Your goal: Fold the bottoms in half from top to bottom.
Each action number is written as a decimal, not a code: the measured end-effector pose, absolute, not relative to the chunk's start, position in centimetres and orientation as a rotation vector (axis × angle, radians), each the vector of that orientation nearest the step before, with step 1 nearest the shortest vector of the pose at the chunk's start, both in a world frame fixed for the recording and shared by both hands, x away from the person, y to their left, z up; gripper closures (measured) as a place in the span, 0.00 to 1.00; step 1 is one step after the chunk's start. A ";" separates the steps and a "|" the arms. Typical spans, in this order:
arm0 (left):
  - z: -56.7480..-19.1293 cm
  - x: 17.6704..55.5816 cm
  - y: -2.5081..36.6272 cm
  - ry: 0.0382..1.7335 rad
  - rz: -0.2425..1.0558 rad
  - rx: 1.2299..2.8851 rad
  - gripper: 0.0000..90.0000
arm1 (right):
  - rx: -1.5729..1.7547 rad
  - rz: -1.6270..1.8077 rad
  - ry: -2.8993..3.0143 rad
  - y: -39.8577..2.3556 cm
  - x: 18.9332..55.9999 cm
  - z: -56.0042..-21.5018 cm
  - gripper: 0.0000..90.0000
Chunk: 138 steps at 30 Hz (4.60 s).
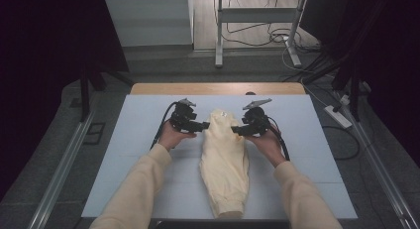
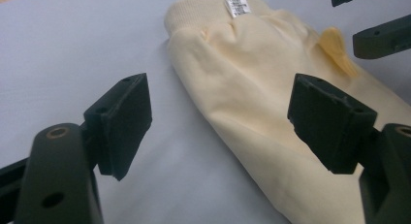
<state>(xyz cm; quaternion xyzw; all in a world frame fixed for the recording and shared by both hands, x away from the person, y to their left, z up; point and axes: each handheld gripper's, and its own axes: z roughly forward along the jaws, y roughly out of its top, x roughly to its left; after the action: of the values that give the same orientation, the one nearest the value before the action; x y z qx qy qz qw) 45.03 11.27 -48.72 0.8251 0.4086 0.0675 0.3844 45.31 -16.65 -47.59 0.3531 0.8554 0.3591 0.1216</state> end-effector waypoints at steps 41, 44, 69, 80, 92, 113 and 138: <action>-52.9 47.4 8.1 1.053 0.077 2.191 0.50 | 1.163 0.961 2.607 -15.7 48.8 -51.5 0.62; -52.8 47.2 7.8 1.028 0.061 2.202 0.67 | 1.177 0.991 2.632 -15.7 48.8 -51.5 0.74; -49.6 45.6 8.2 0.936 0.170 2.136 0.89 | 1.047 1.028 2.573 -16.4 47.6 -49.0 0.85; -48.9 45.6 8.7 0.928 0.166 2.104 0.89 | 1.026 1.052 2.558 -16.4 47.4 -48.1 0.85; -47.7 45.7 9.1 0.916 0.172 2.070 0.89 | 0.992 1.078 2.534 -16.4 47.4 -46.4 0.85; -44.2 45.9 9.9 0.898 0.218 2.016 0.91 | 0.912 1.110 2.467 -15.8 47.5 -42.3 0.85; -40.0 46.5 10.7 0.867 0.292 1.981 0.92 | 0.845 1.155 2.377 -15.2 47.7 -38.8 0.86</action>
<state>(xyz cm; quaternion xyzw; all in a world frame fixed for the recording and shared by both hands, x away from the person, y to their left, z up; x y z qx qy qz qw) 46.50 10.70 -39.98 0.8053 0.3525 0.1189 0.4616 47.66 -15.24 -38.77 0.2994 0.8423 0.4094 0.1826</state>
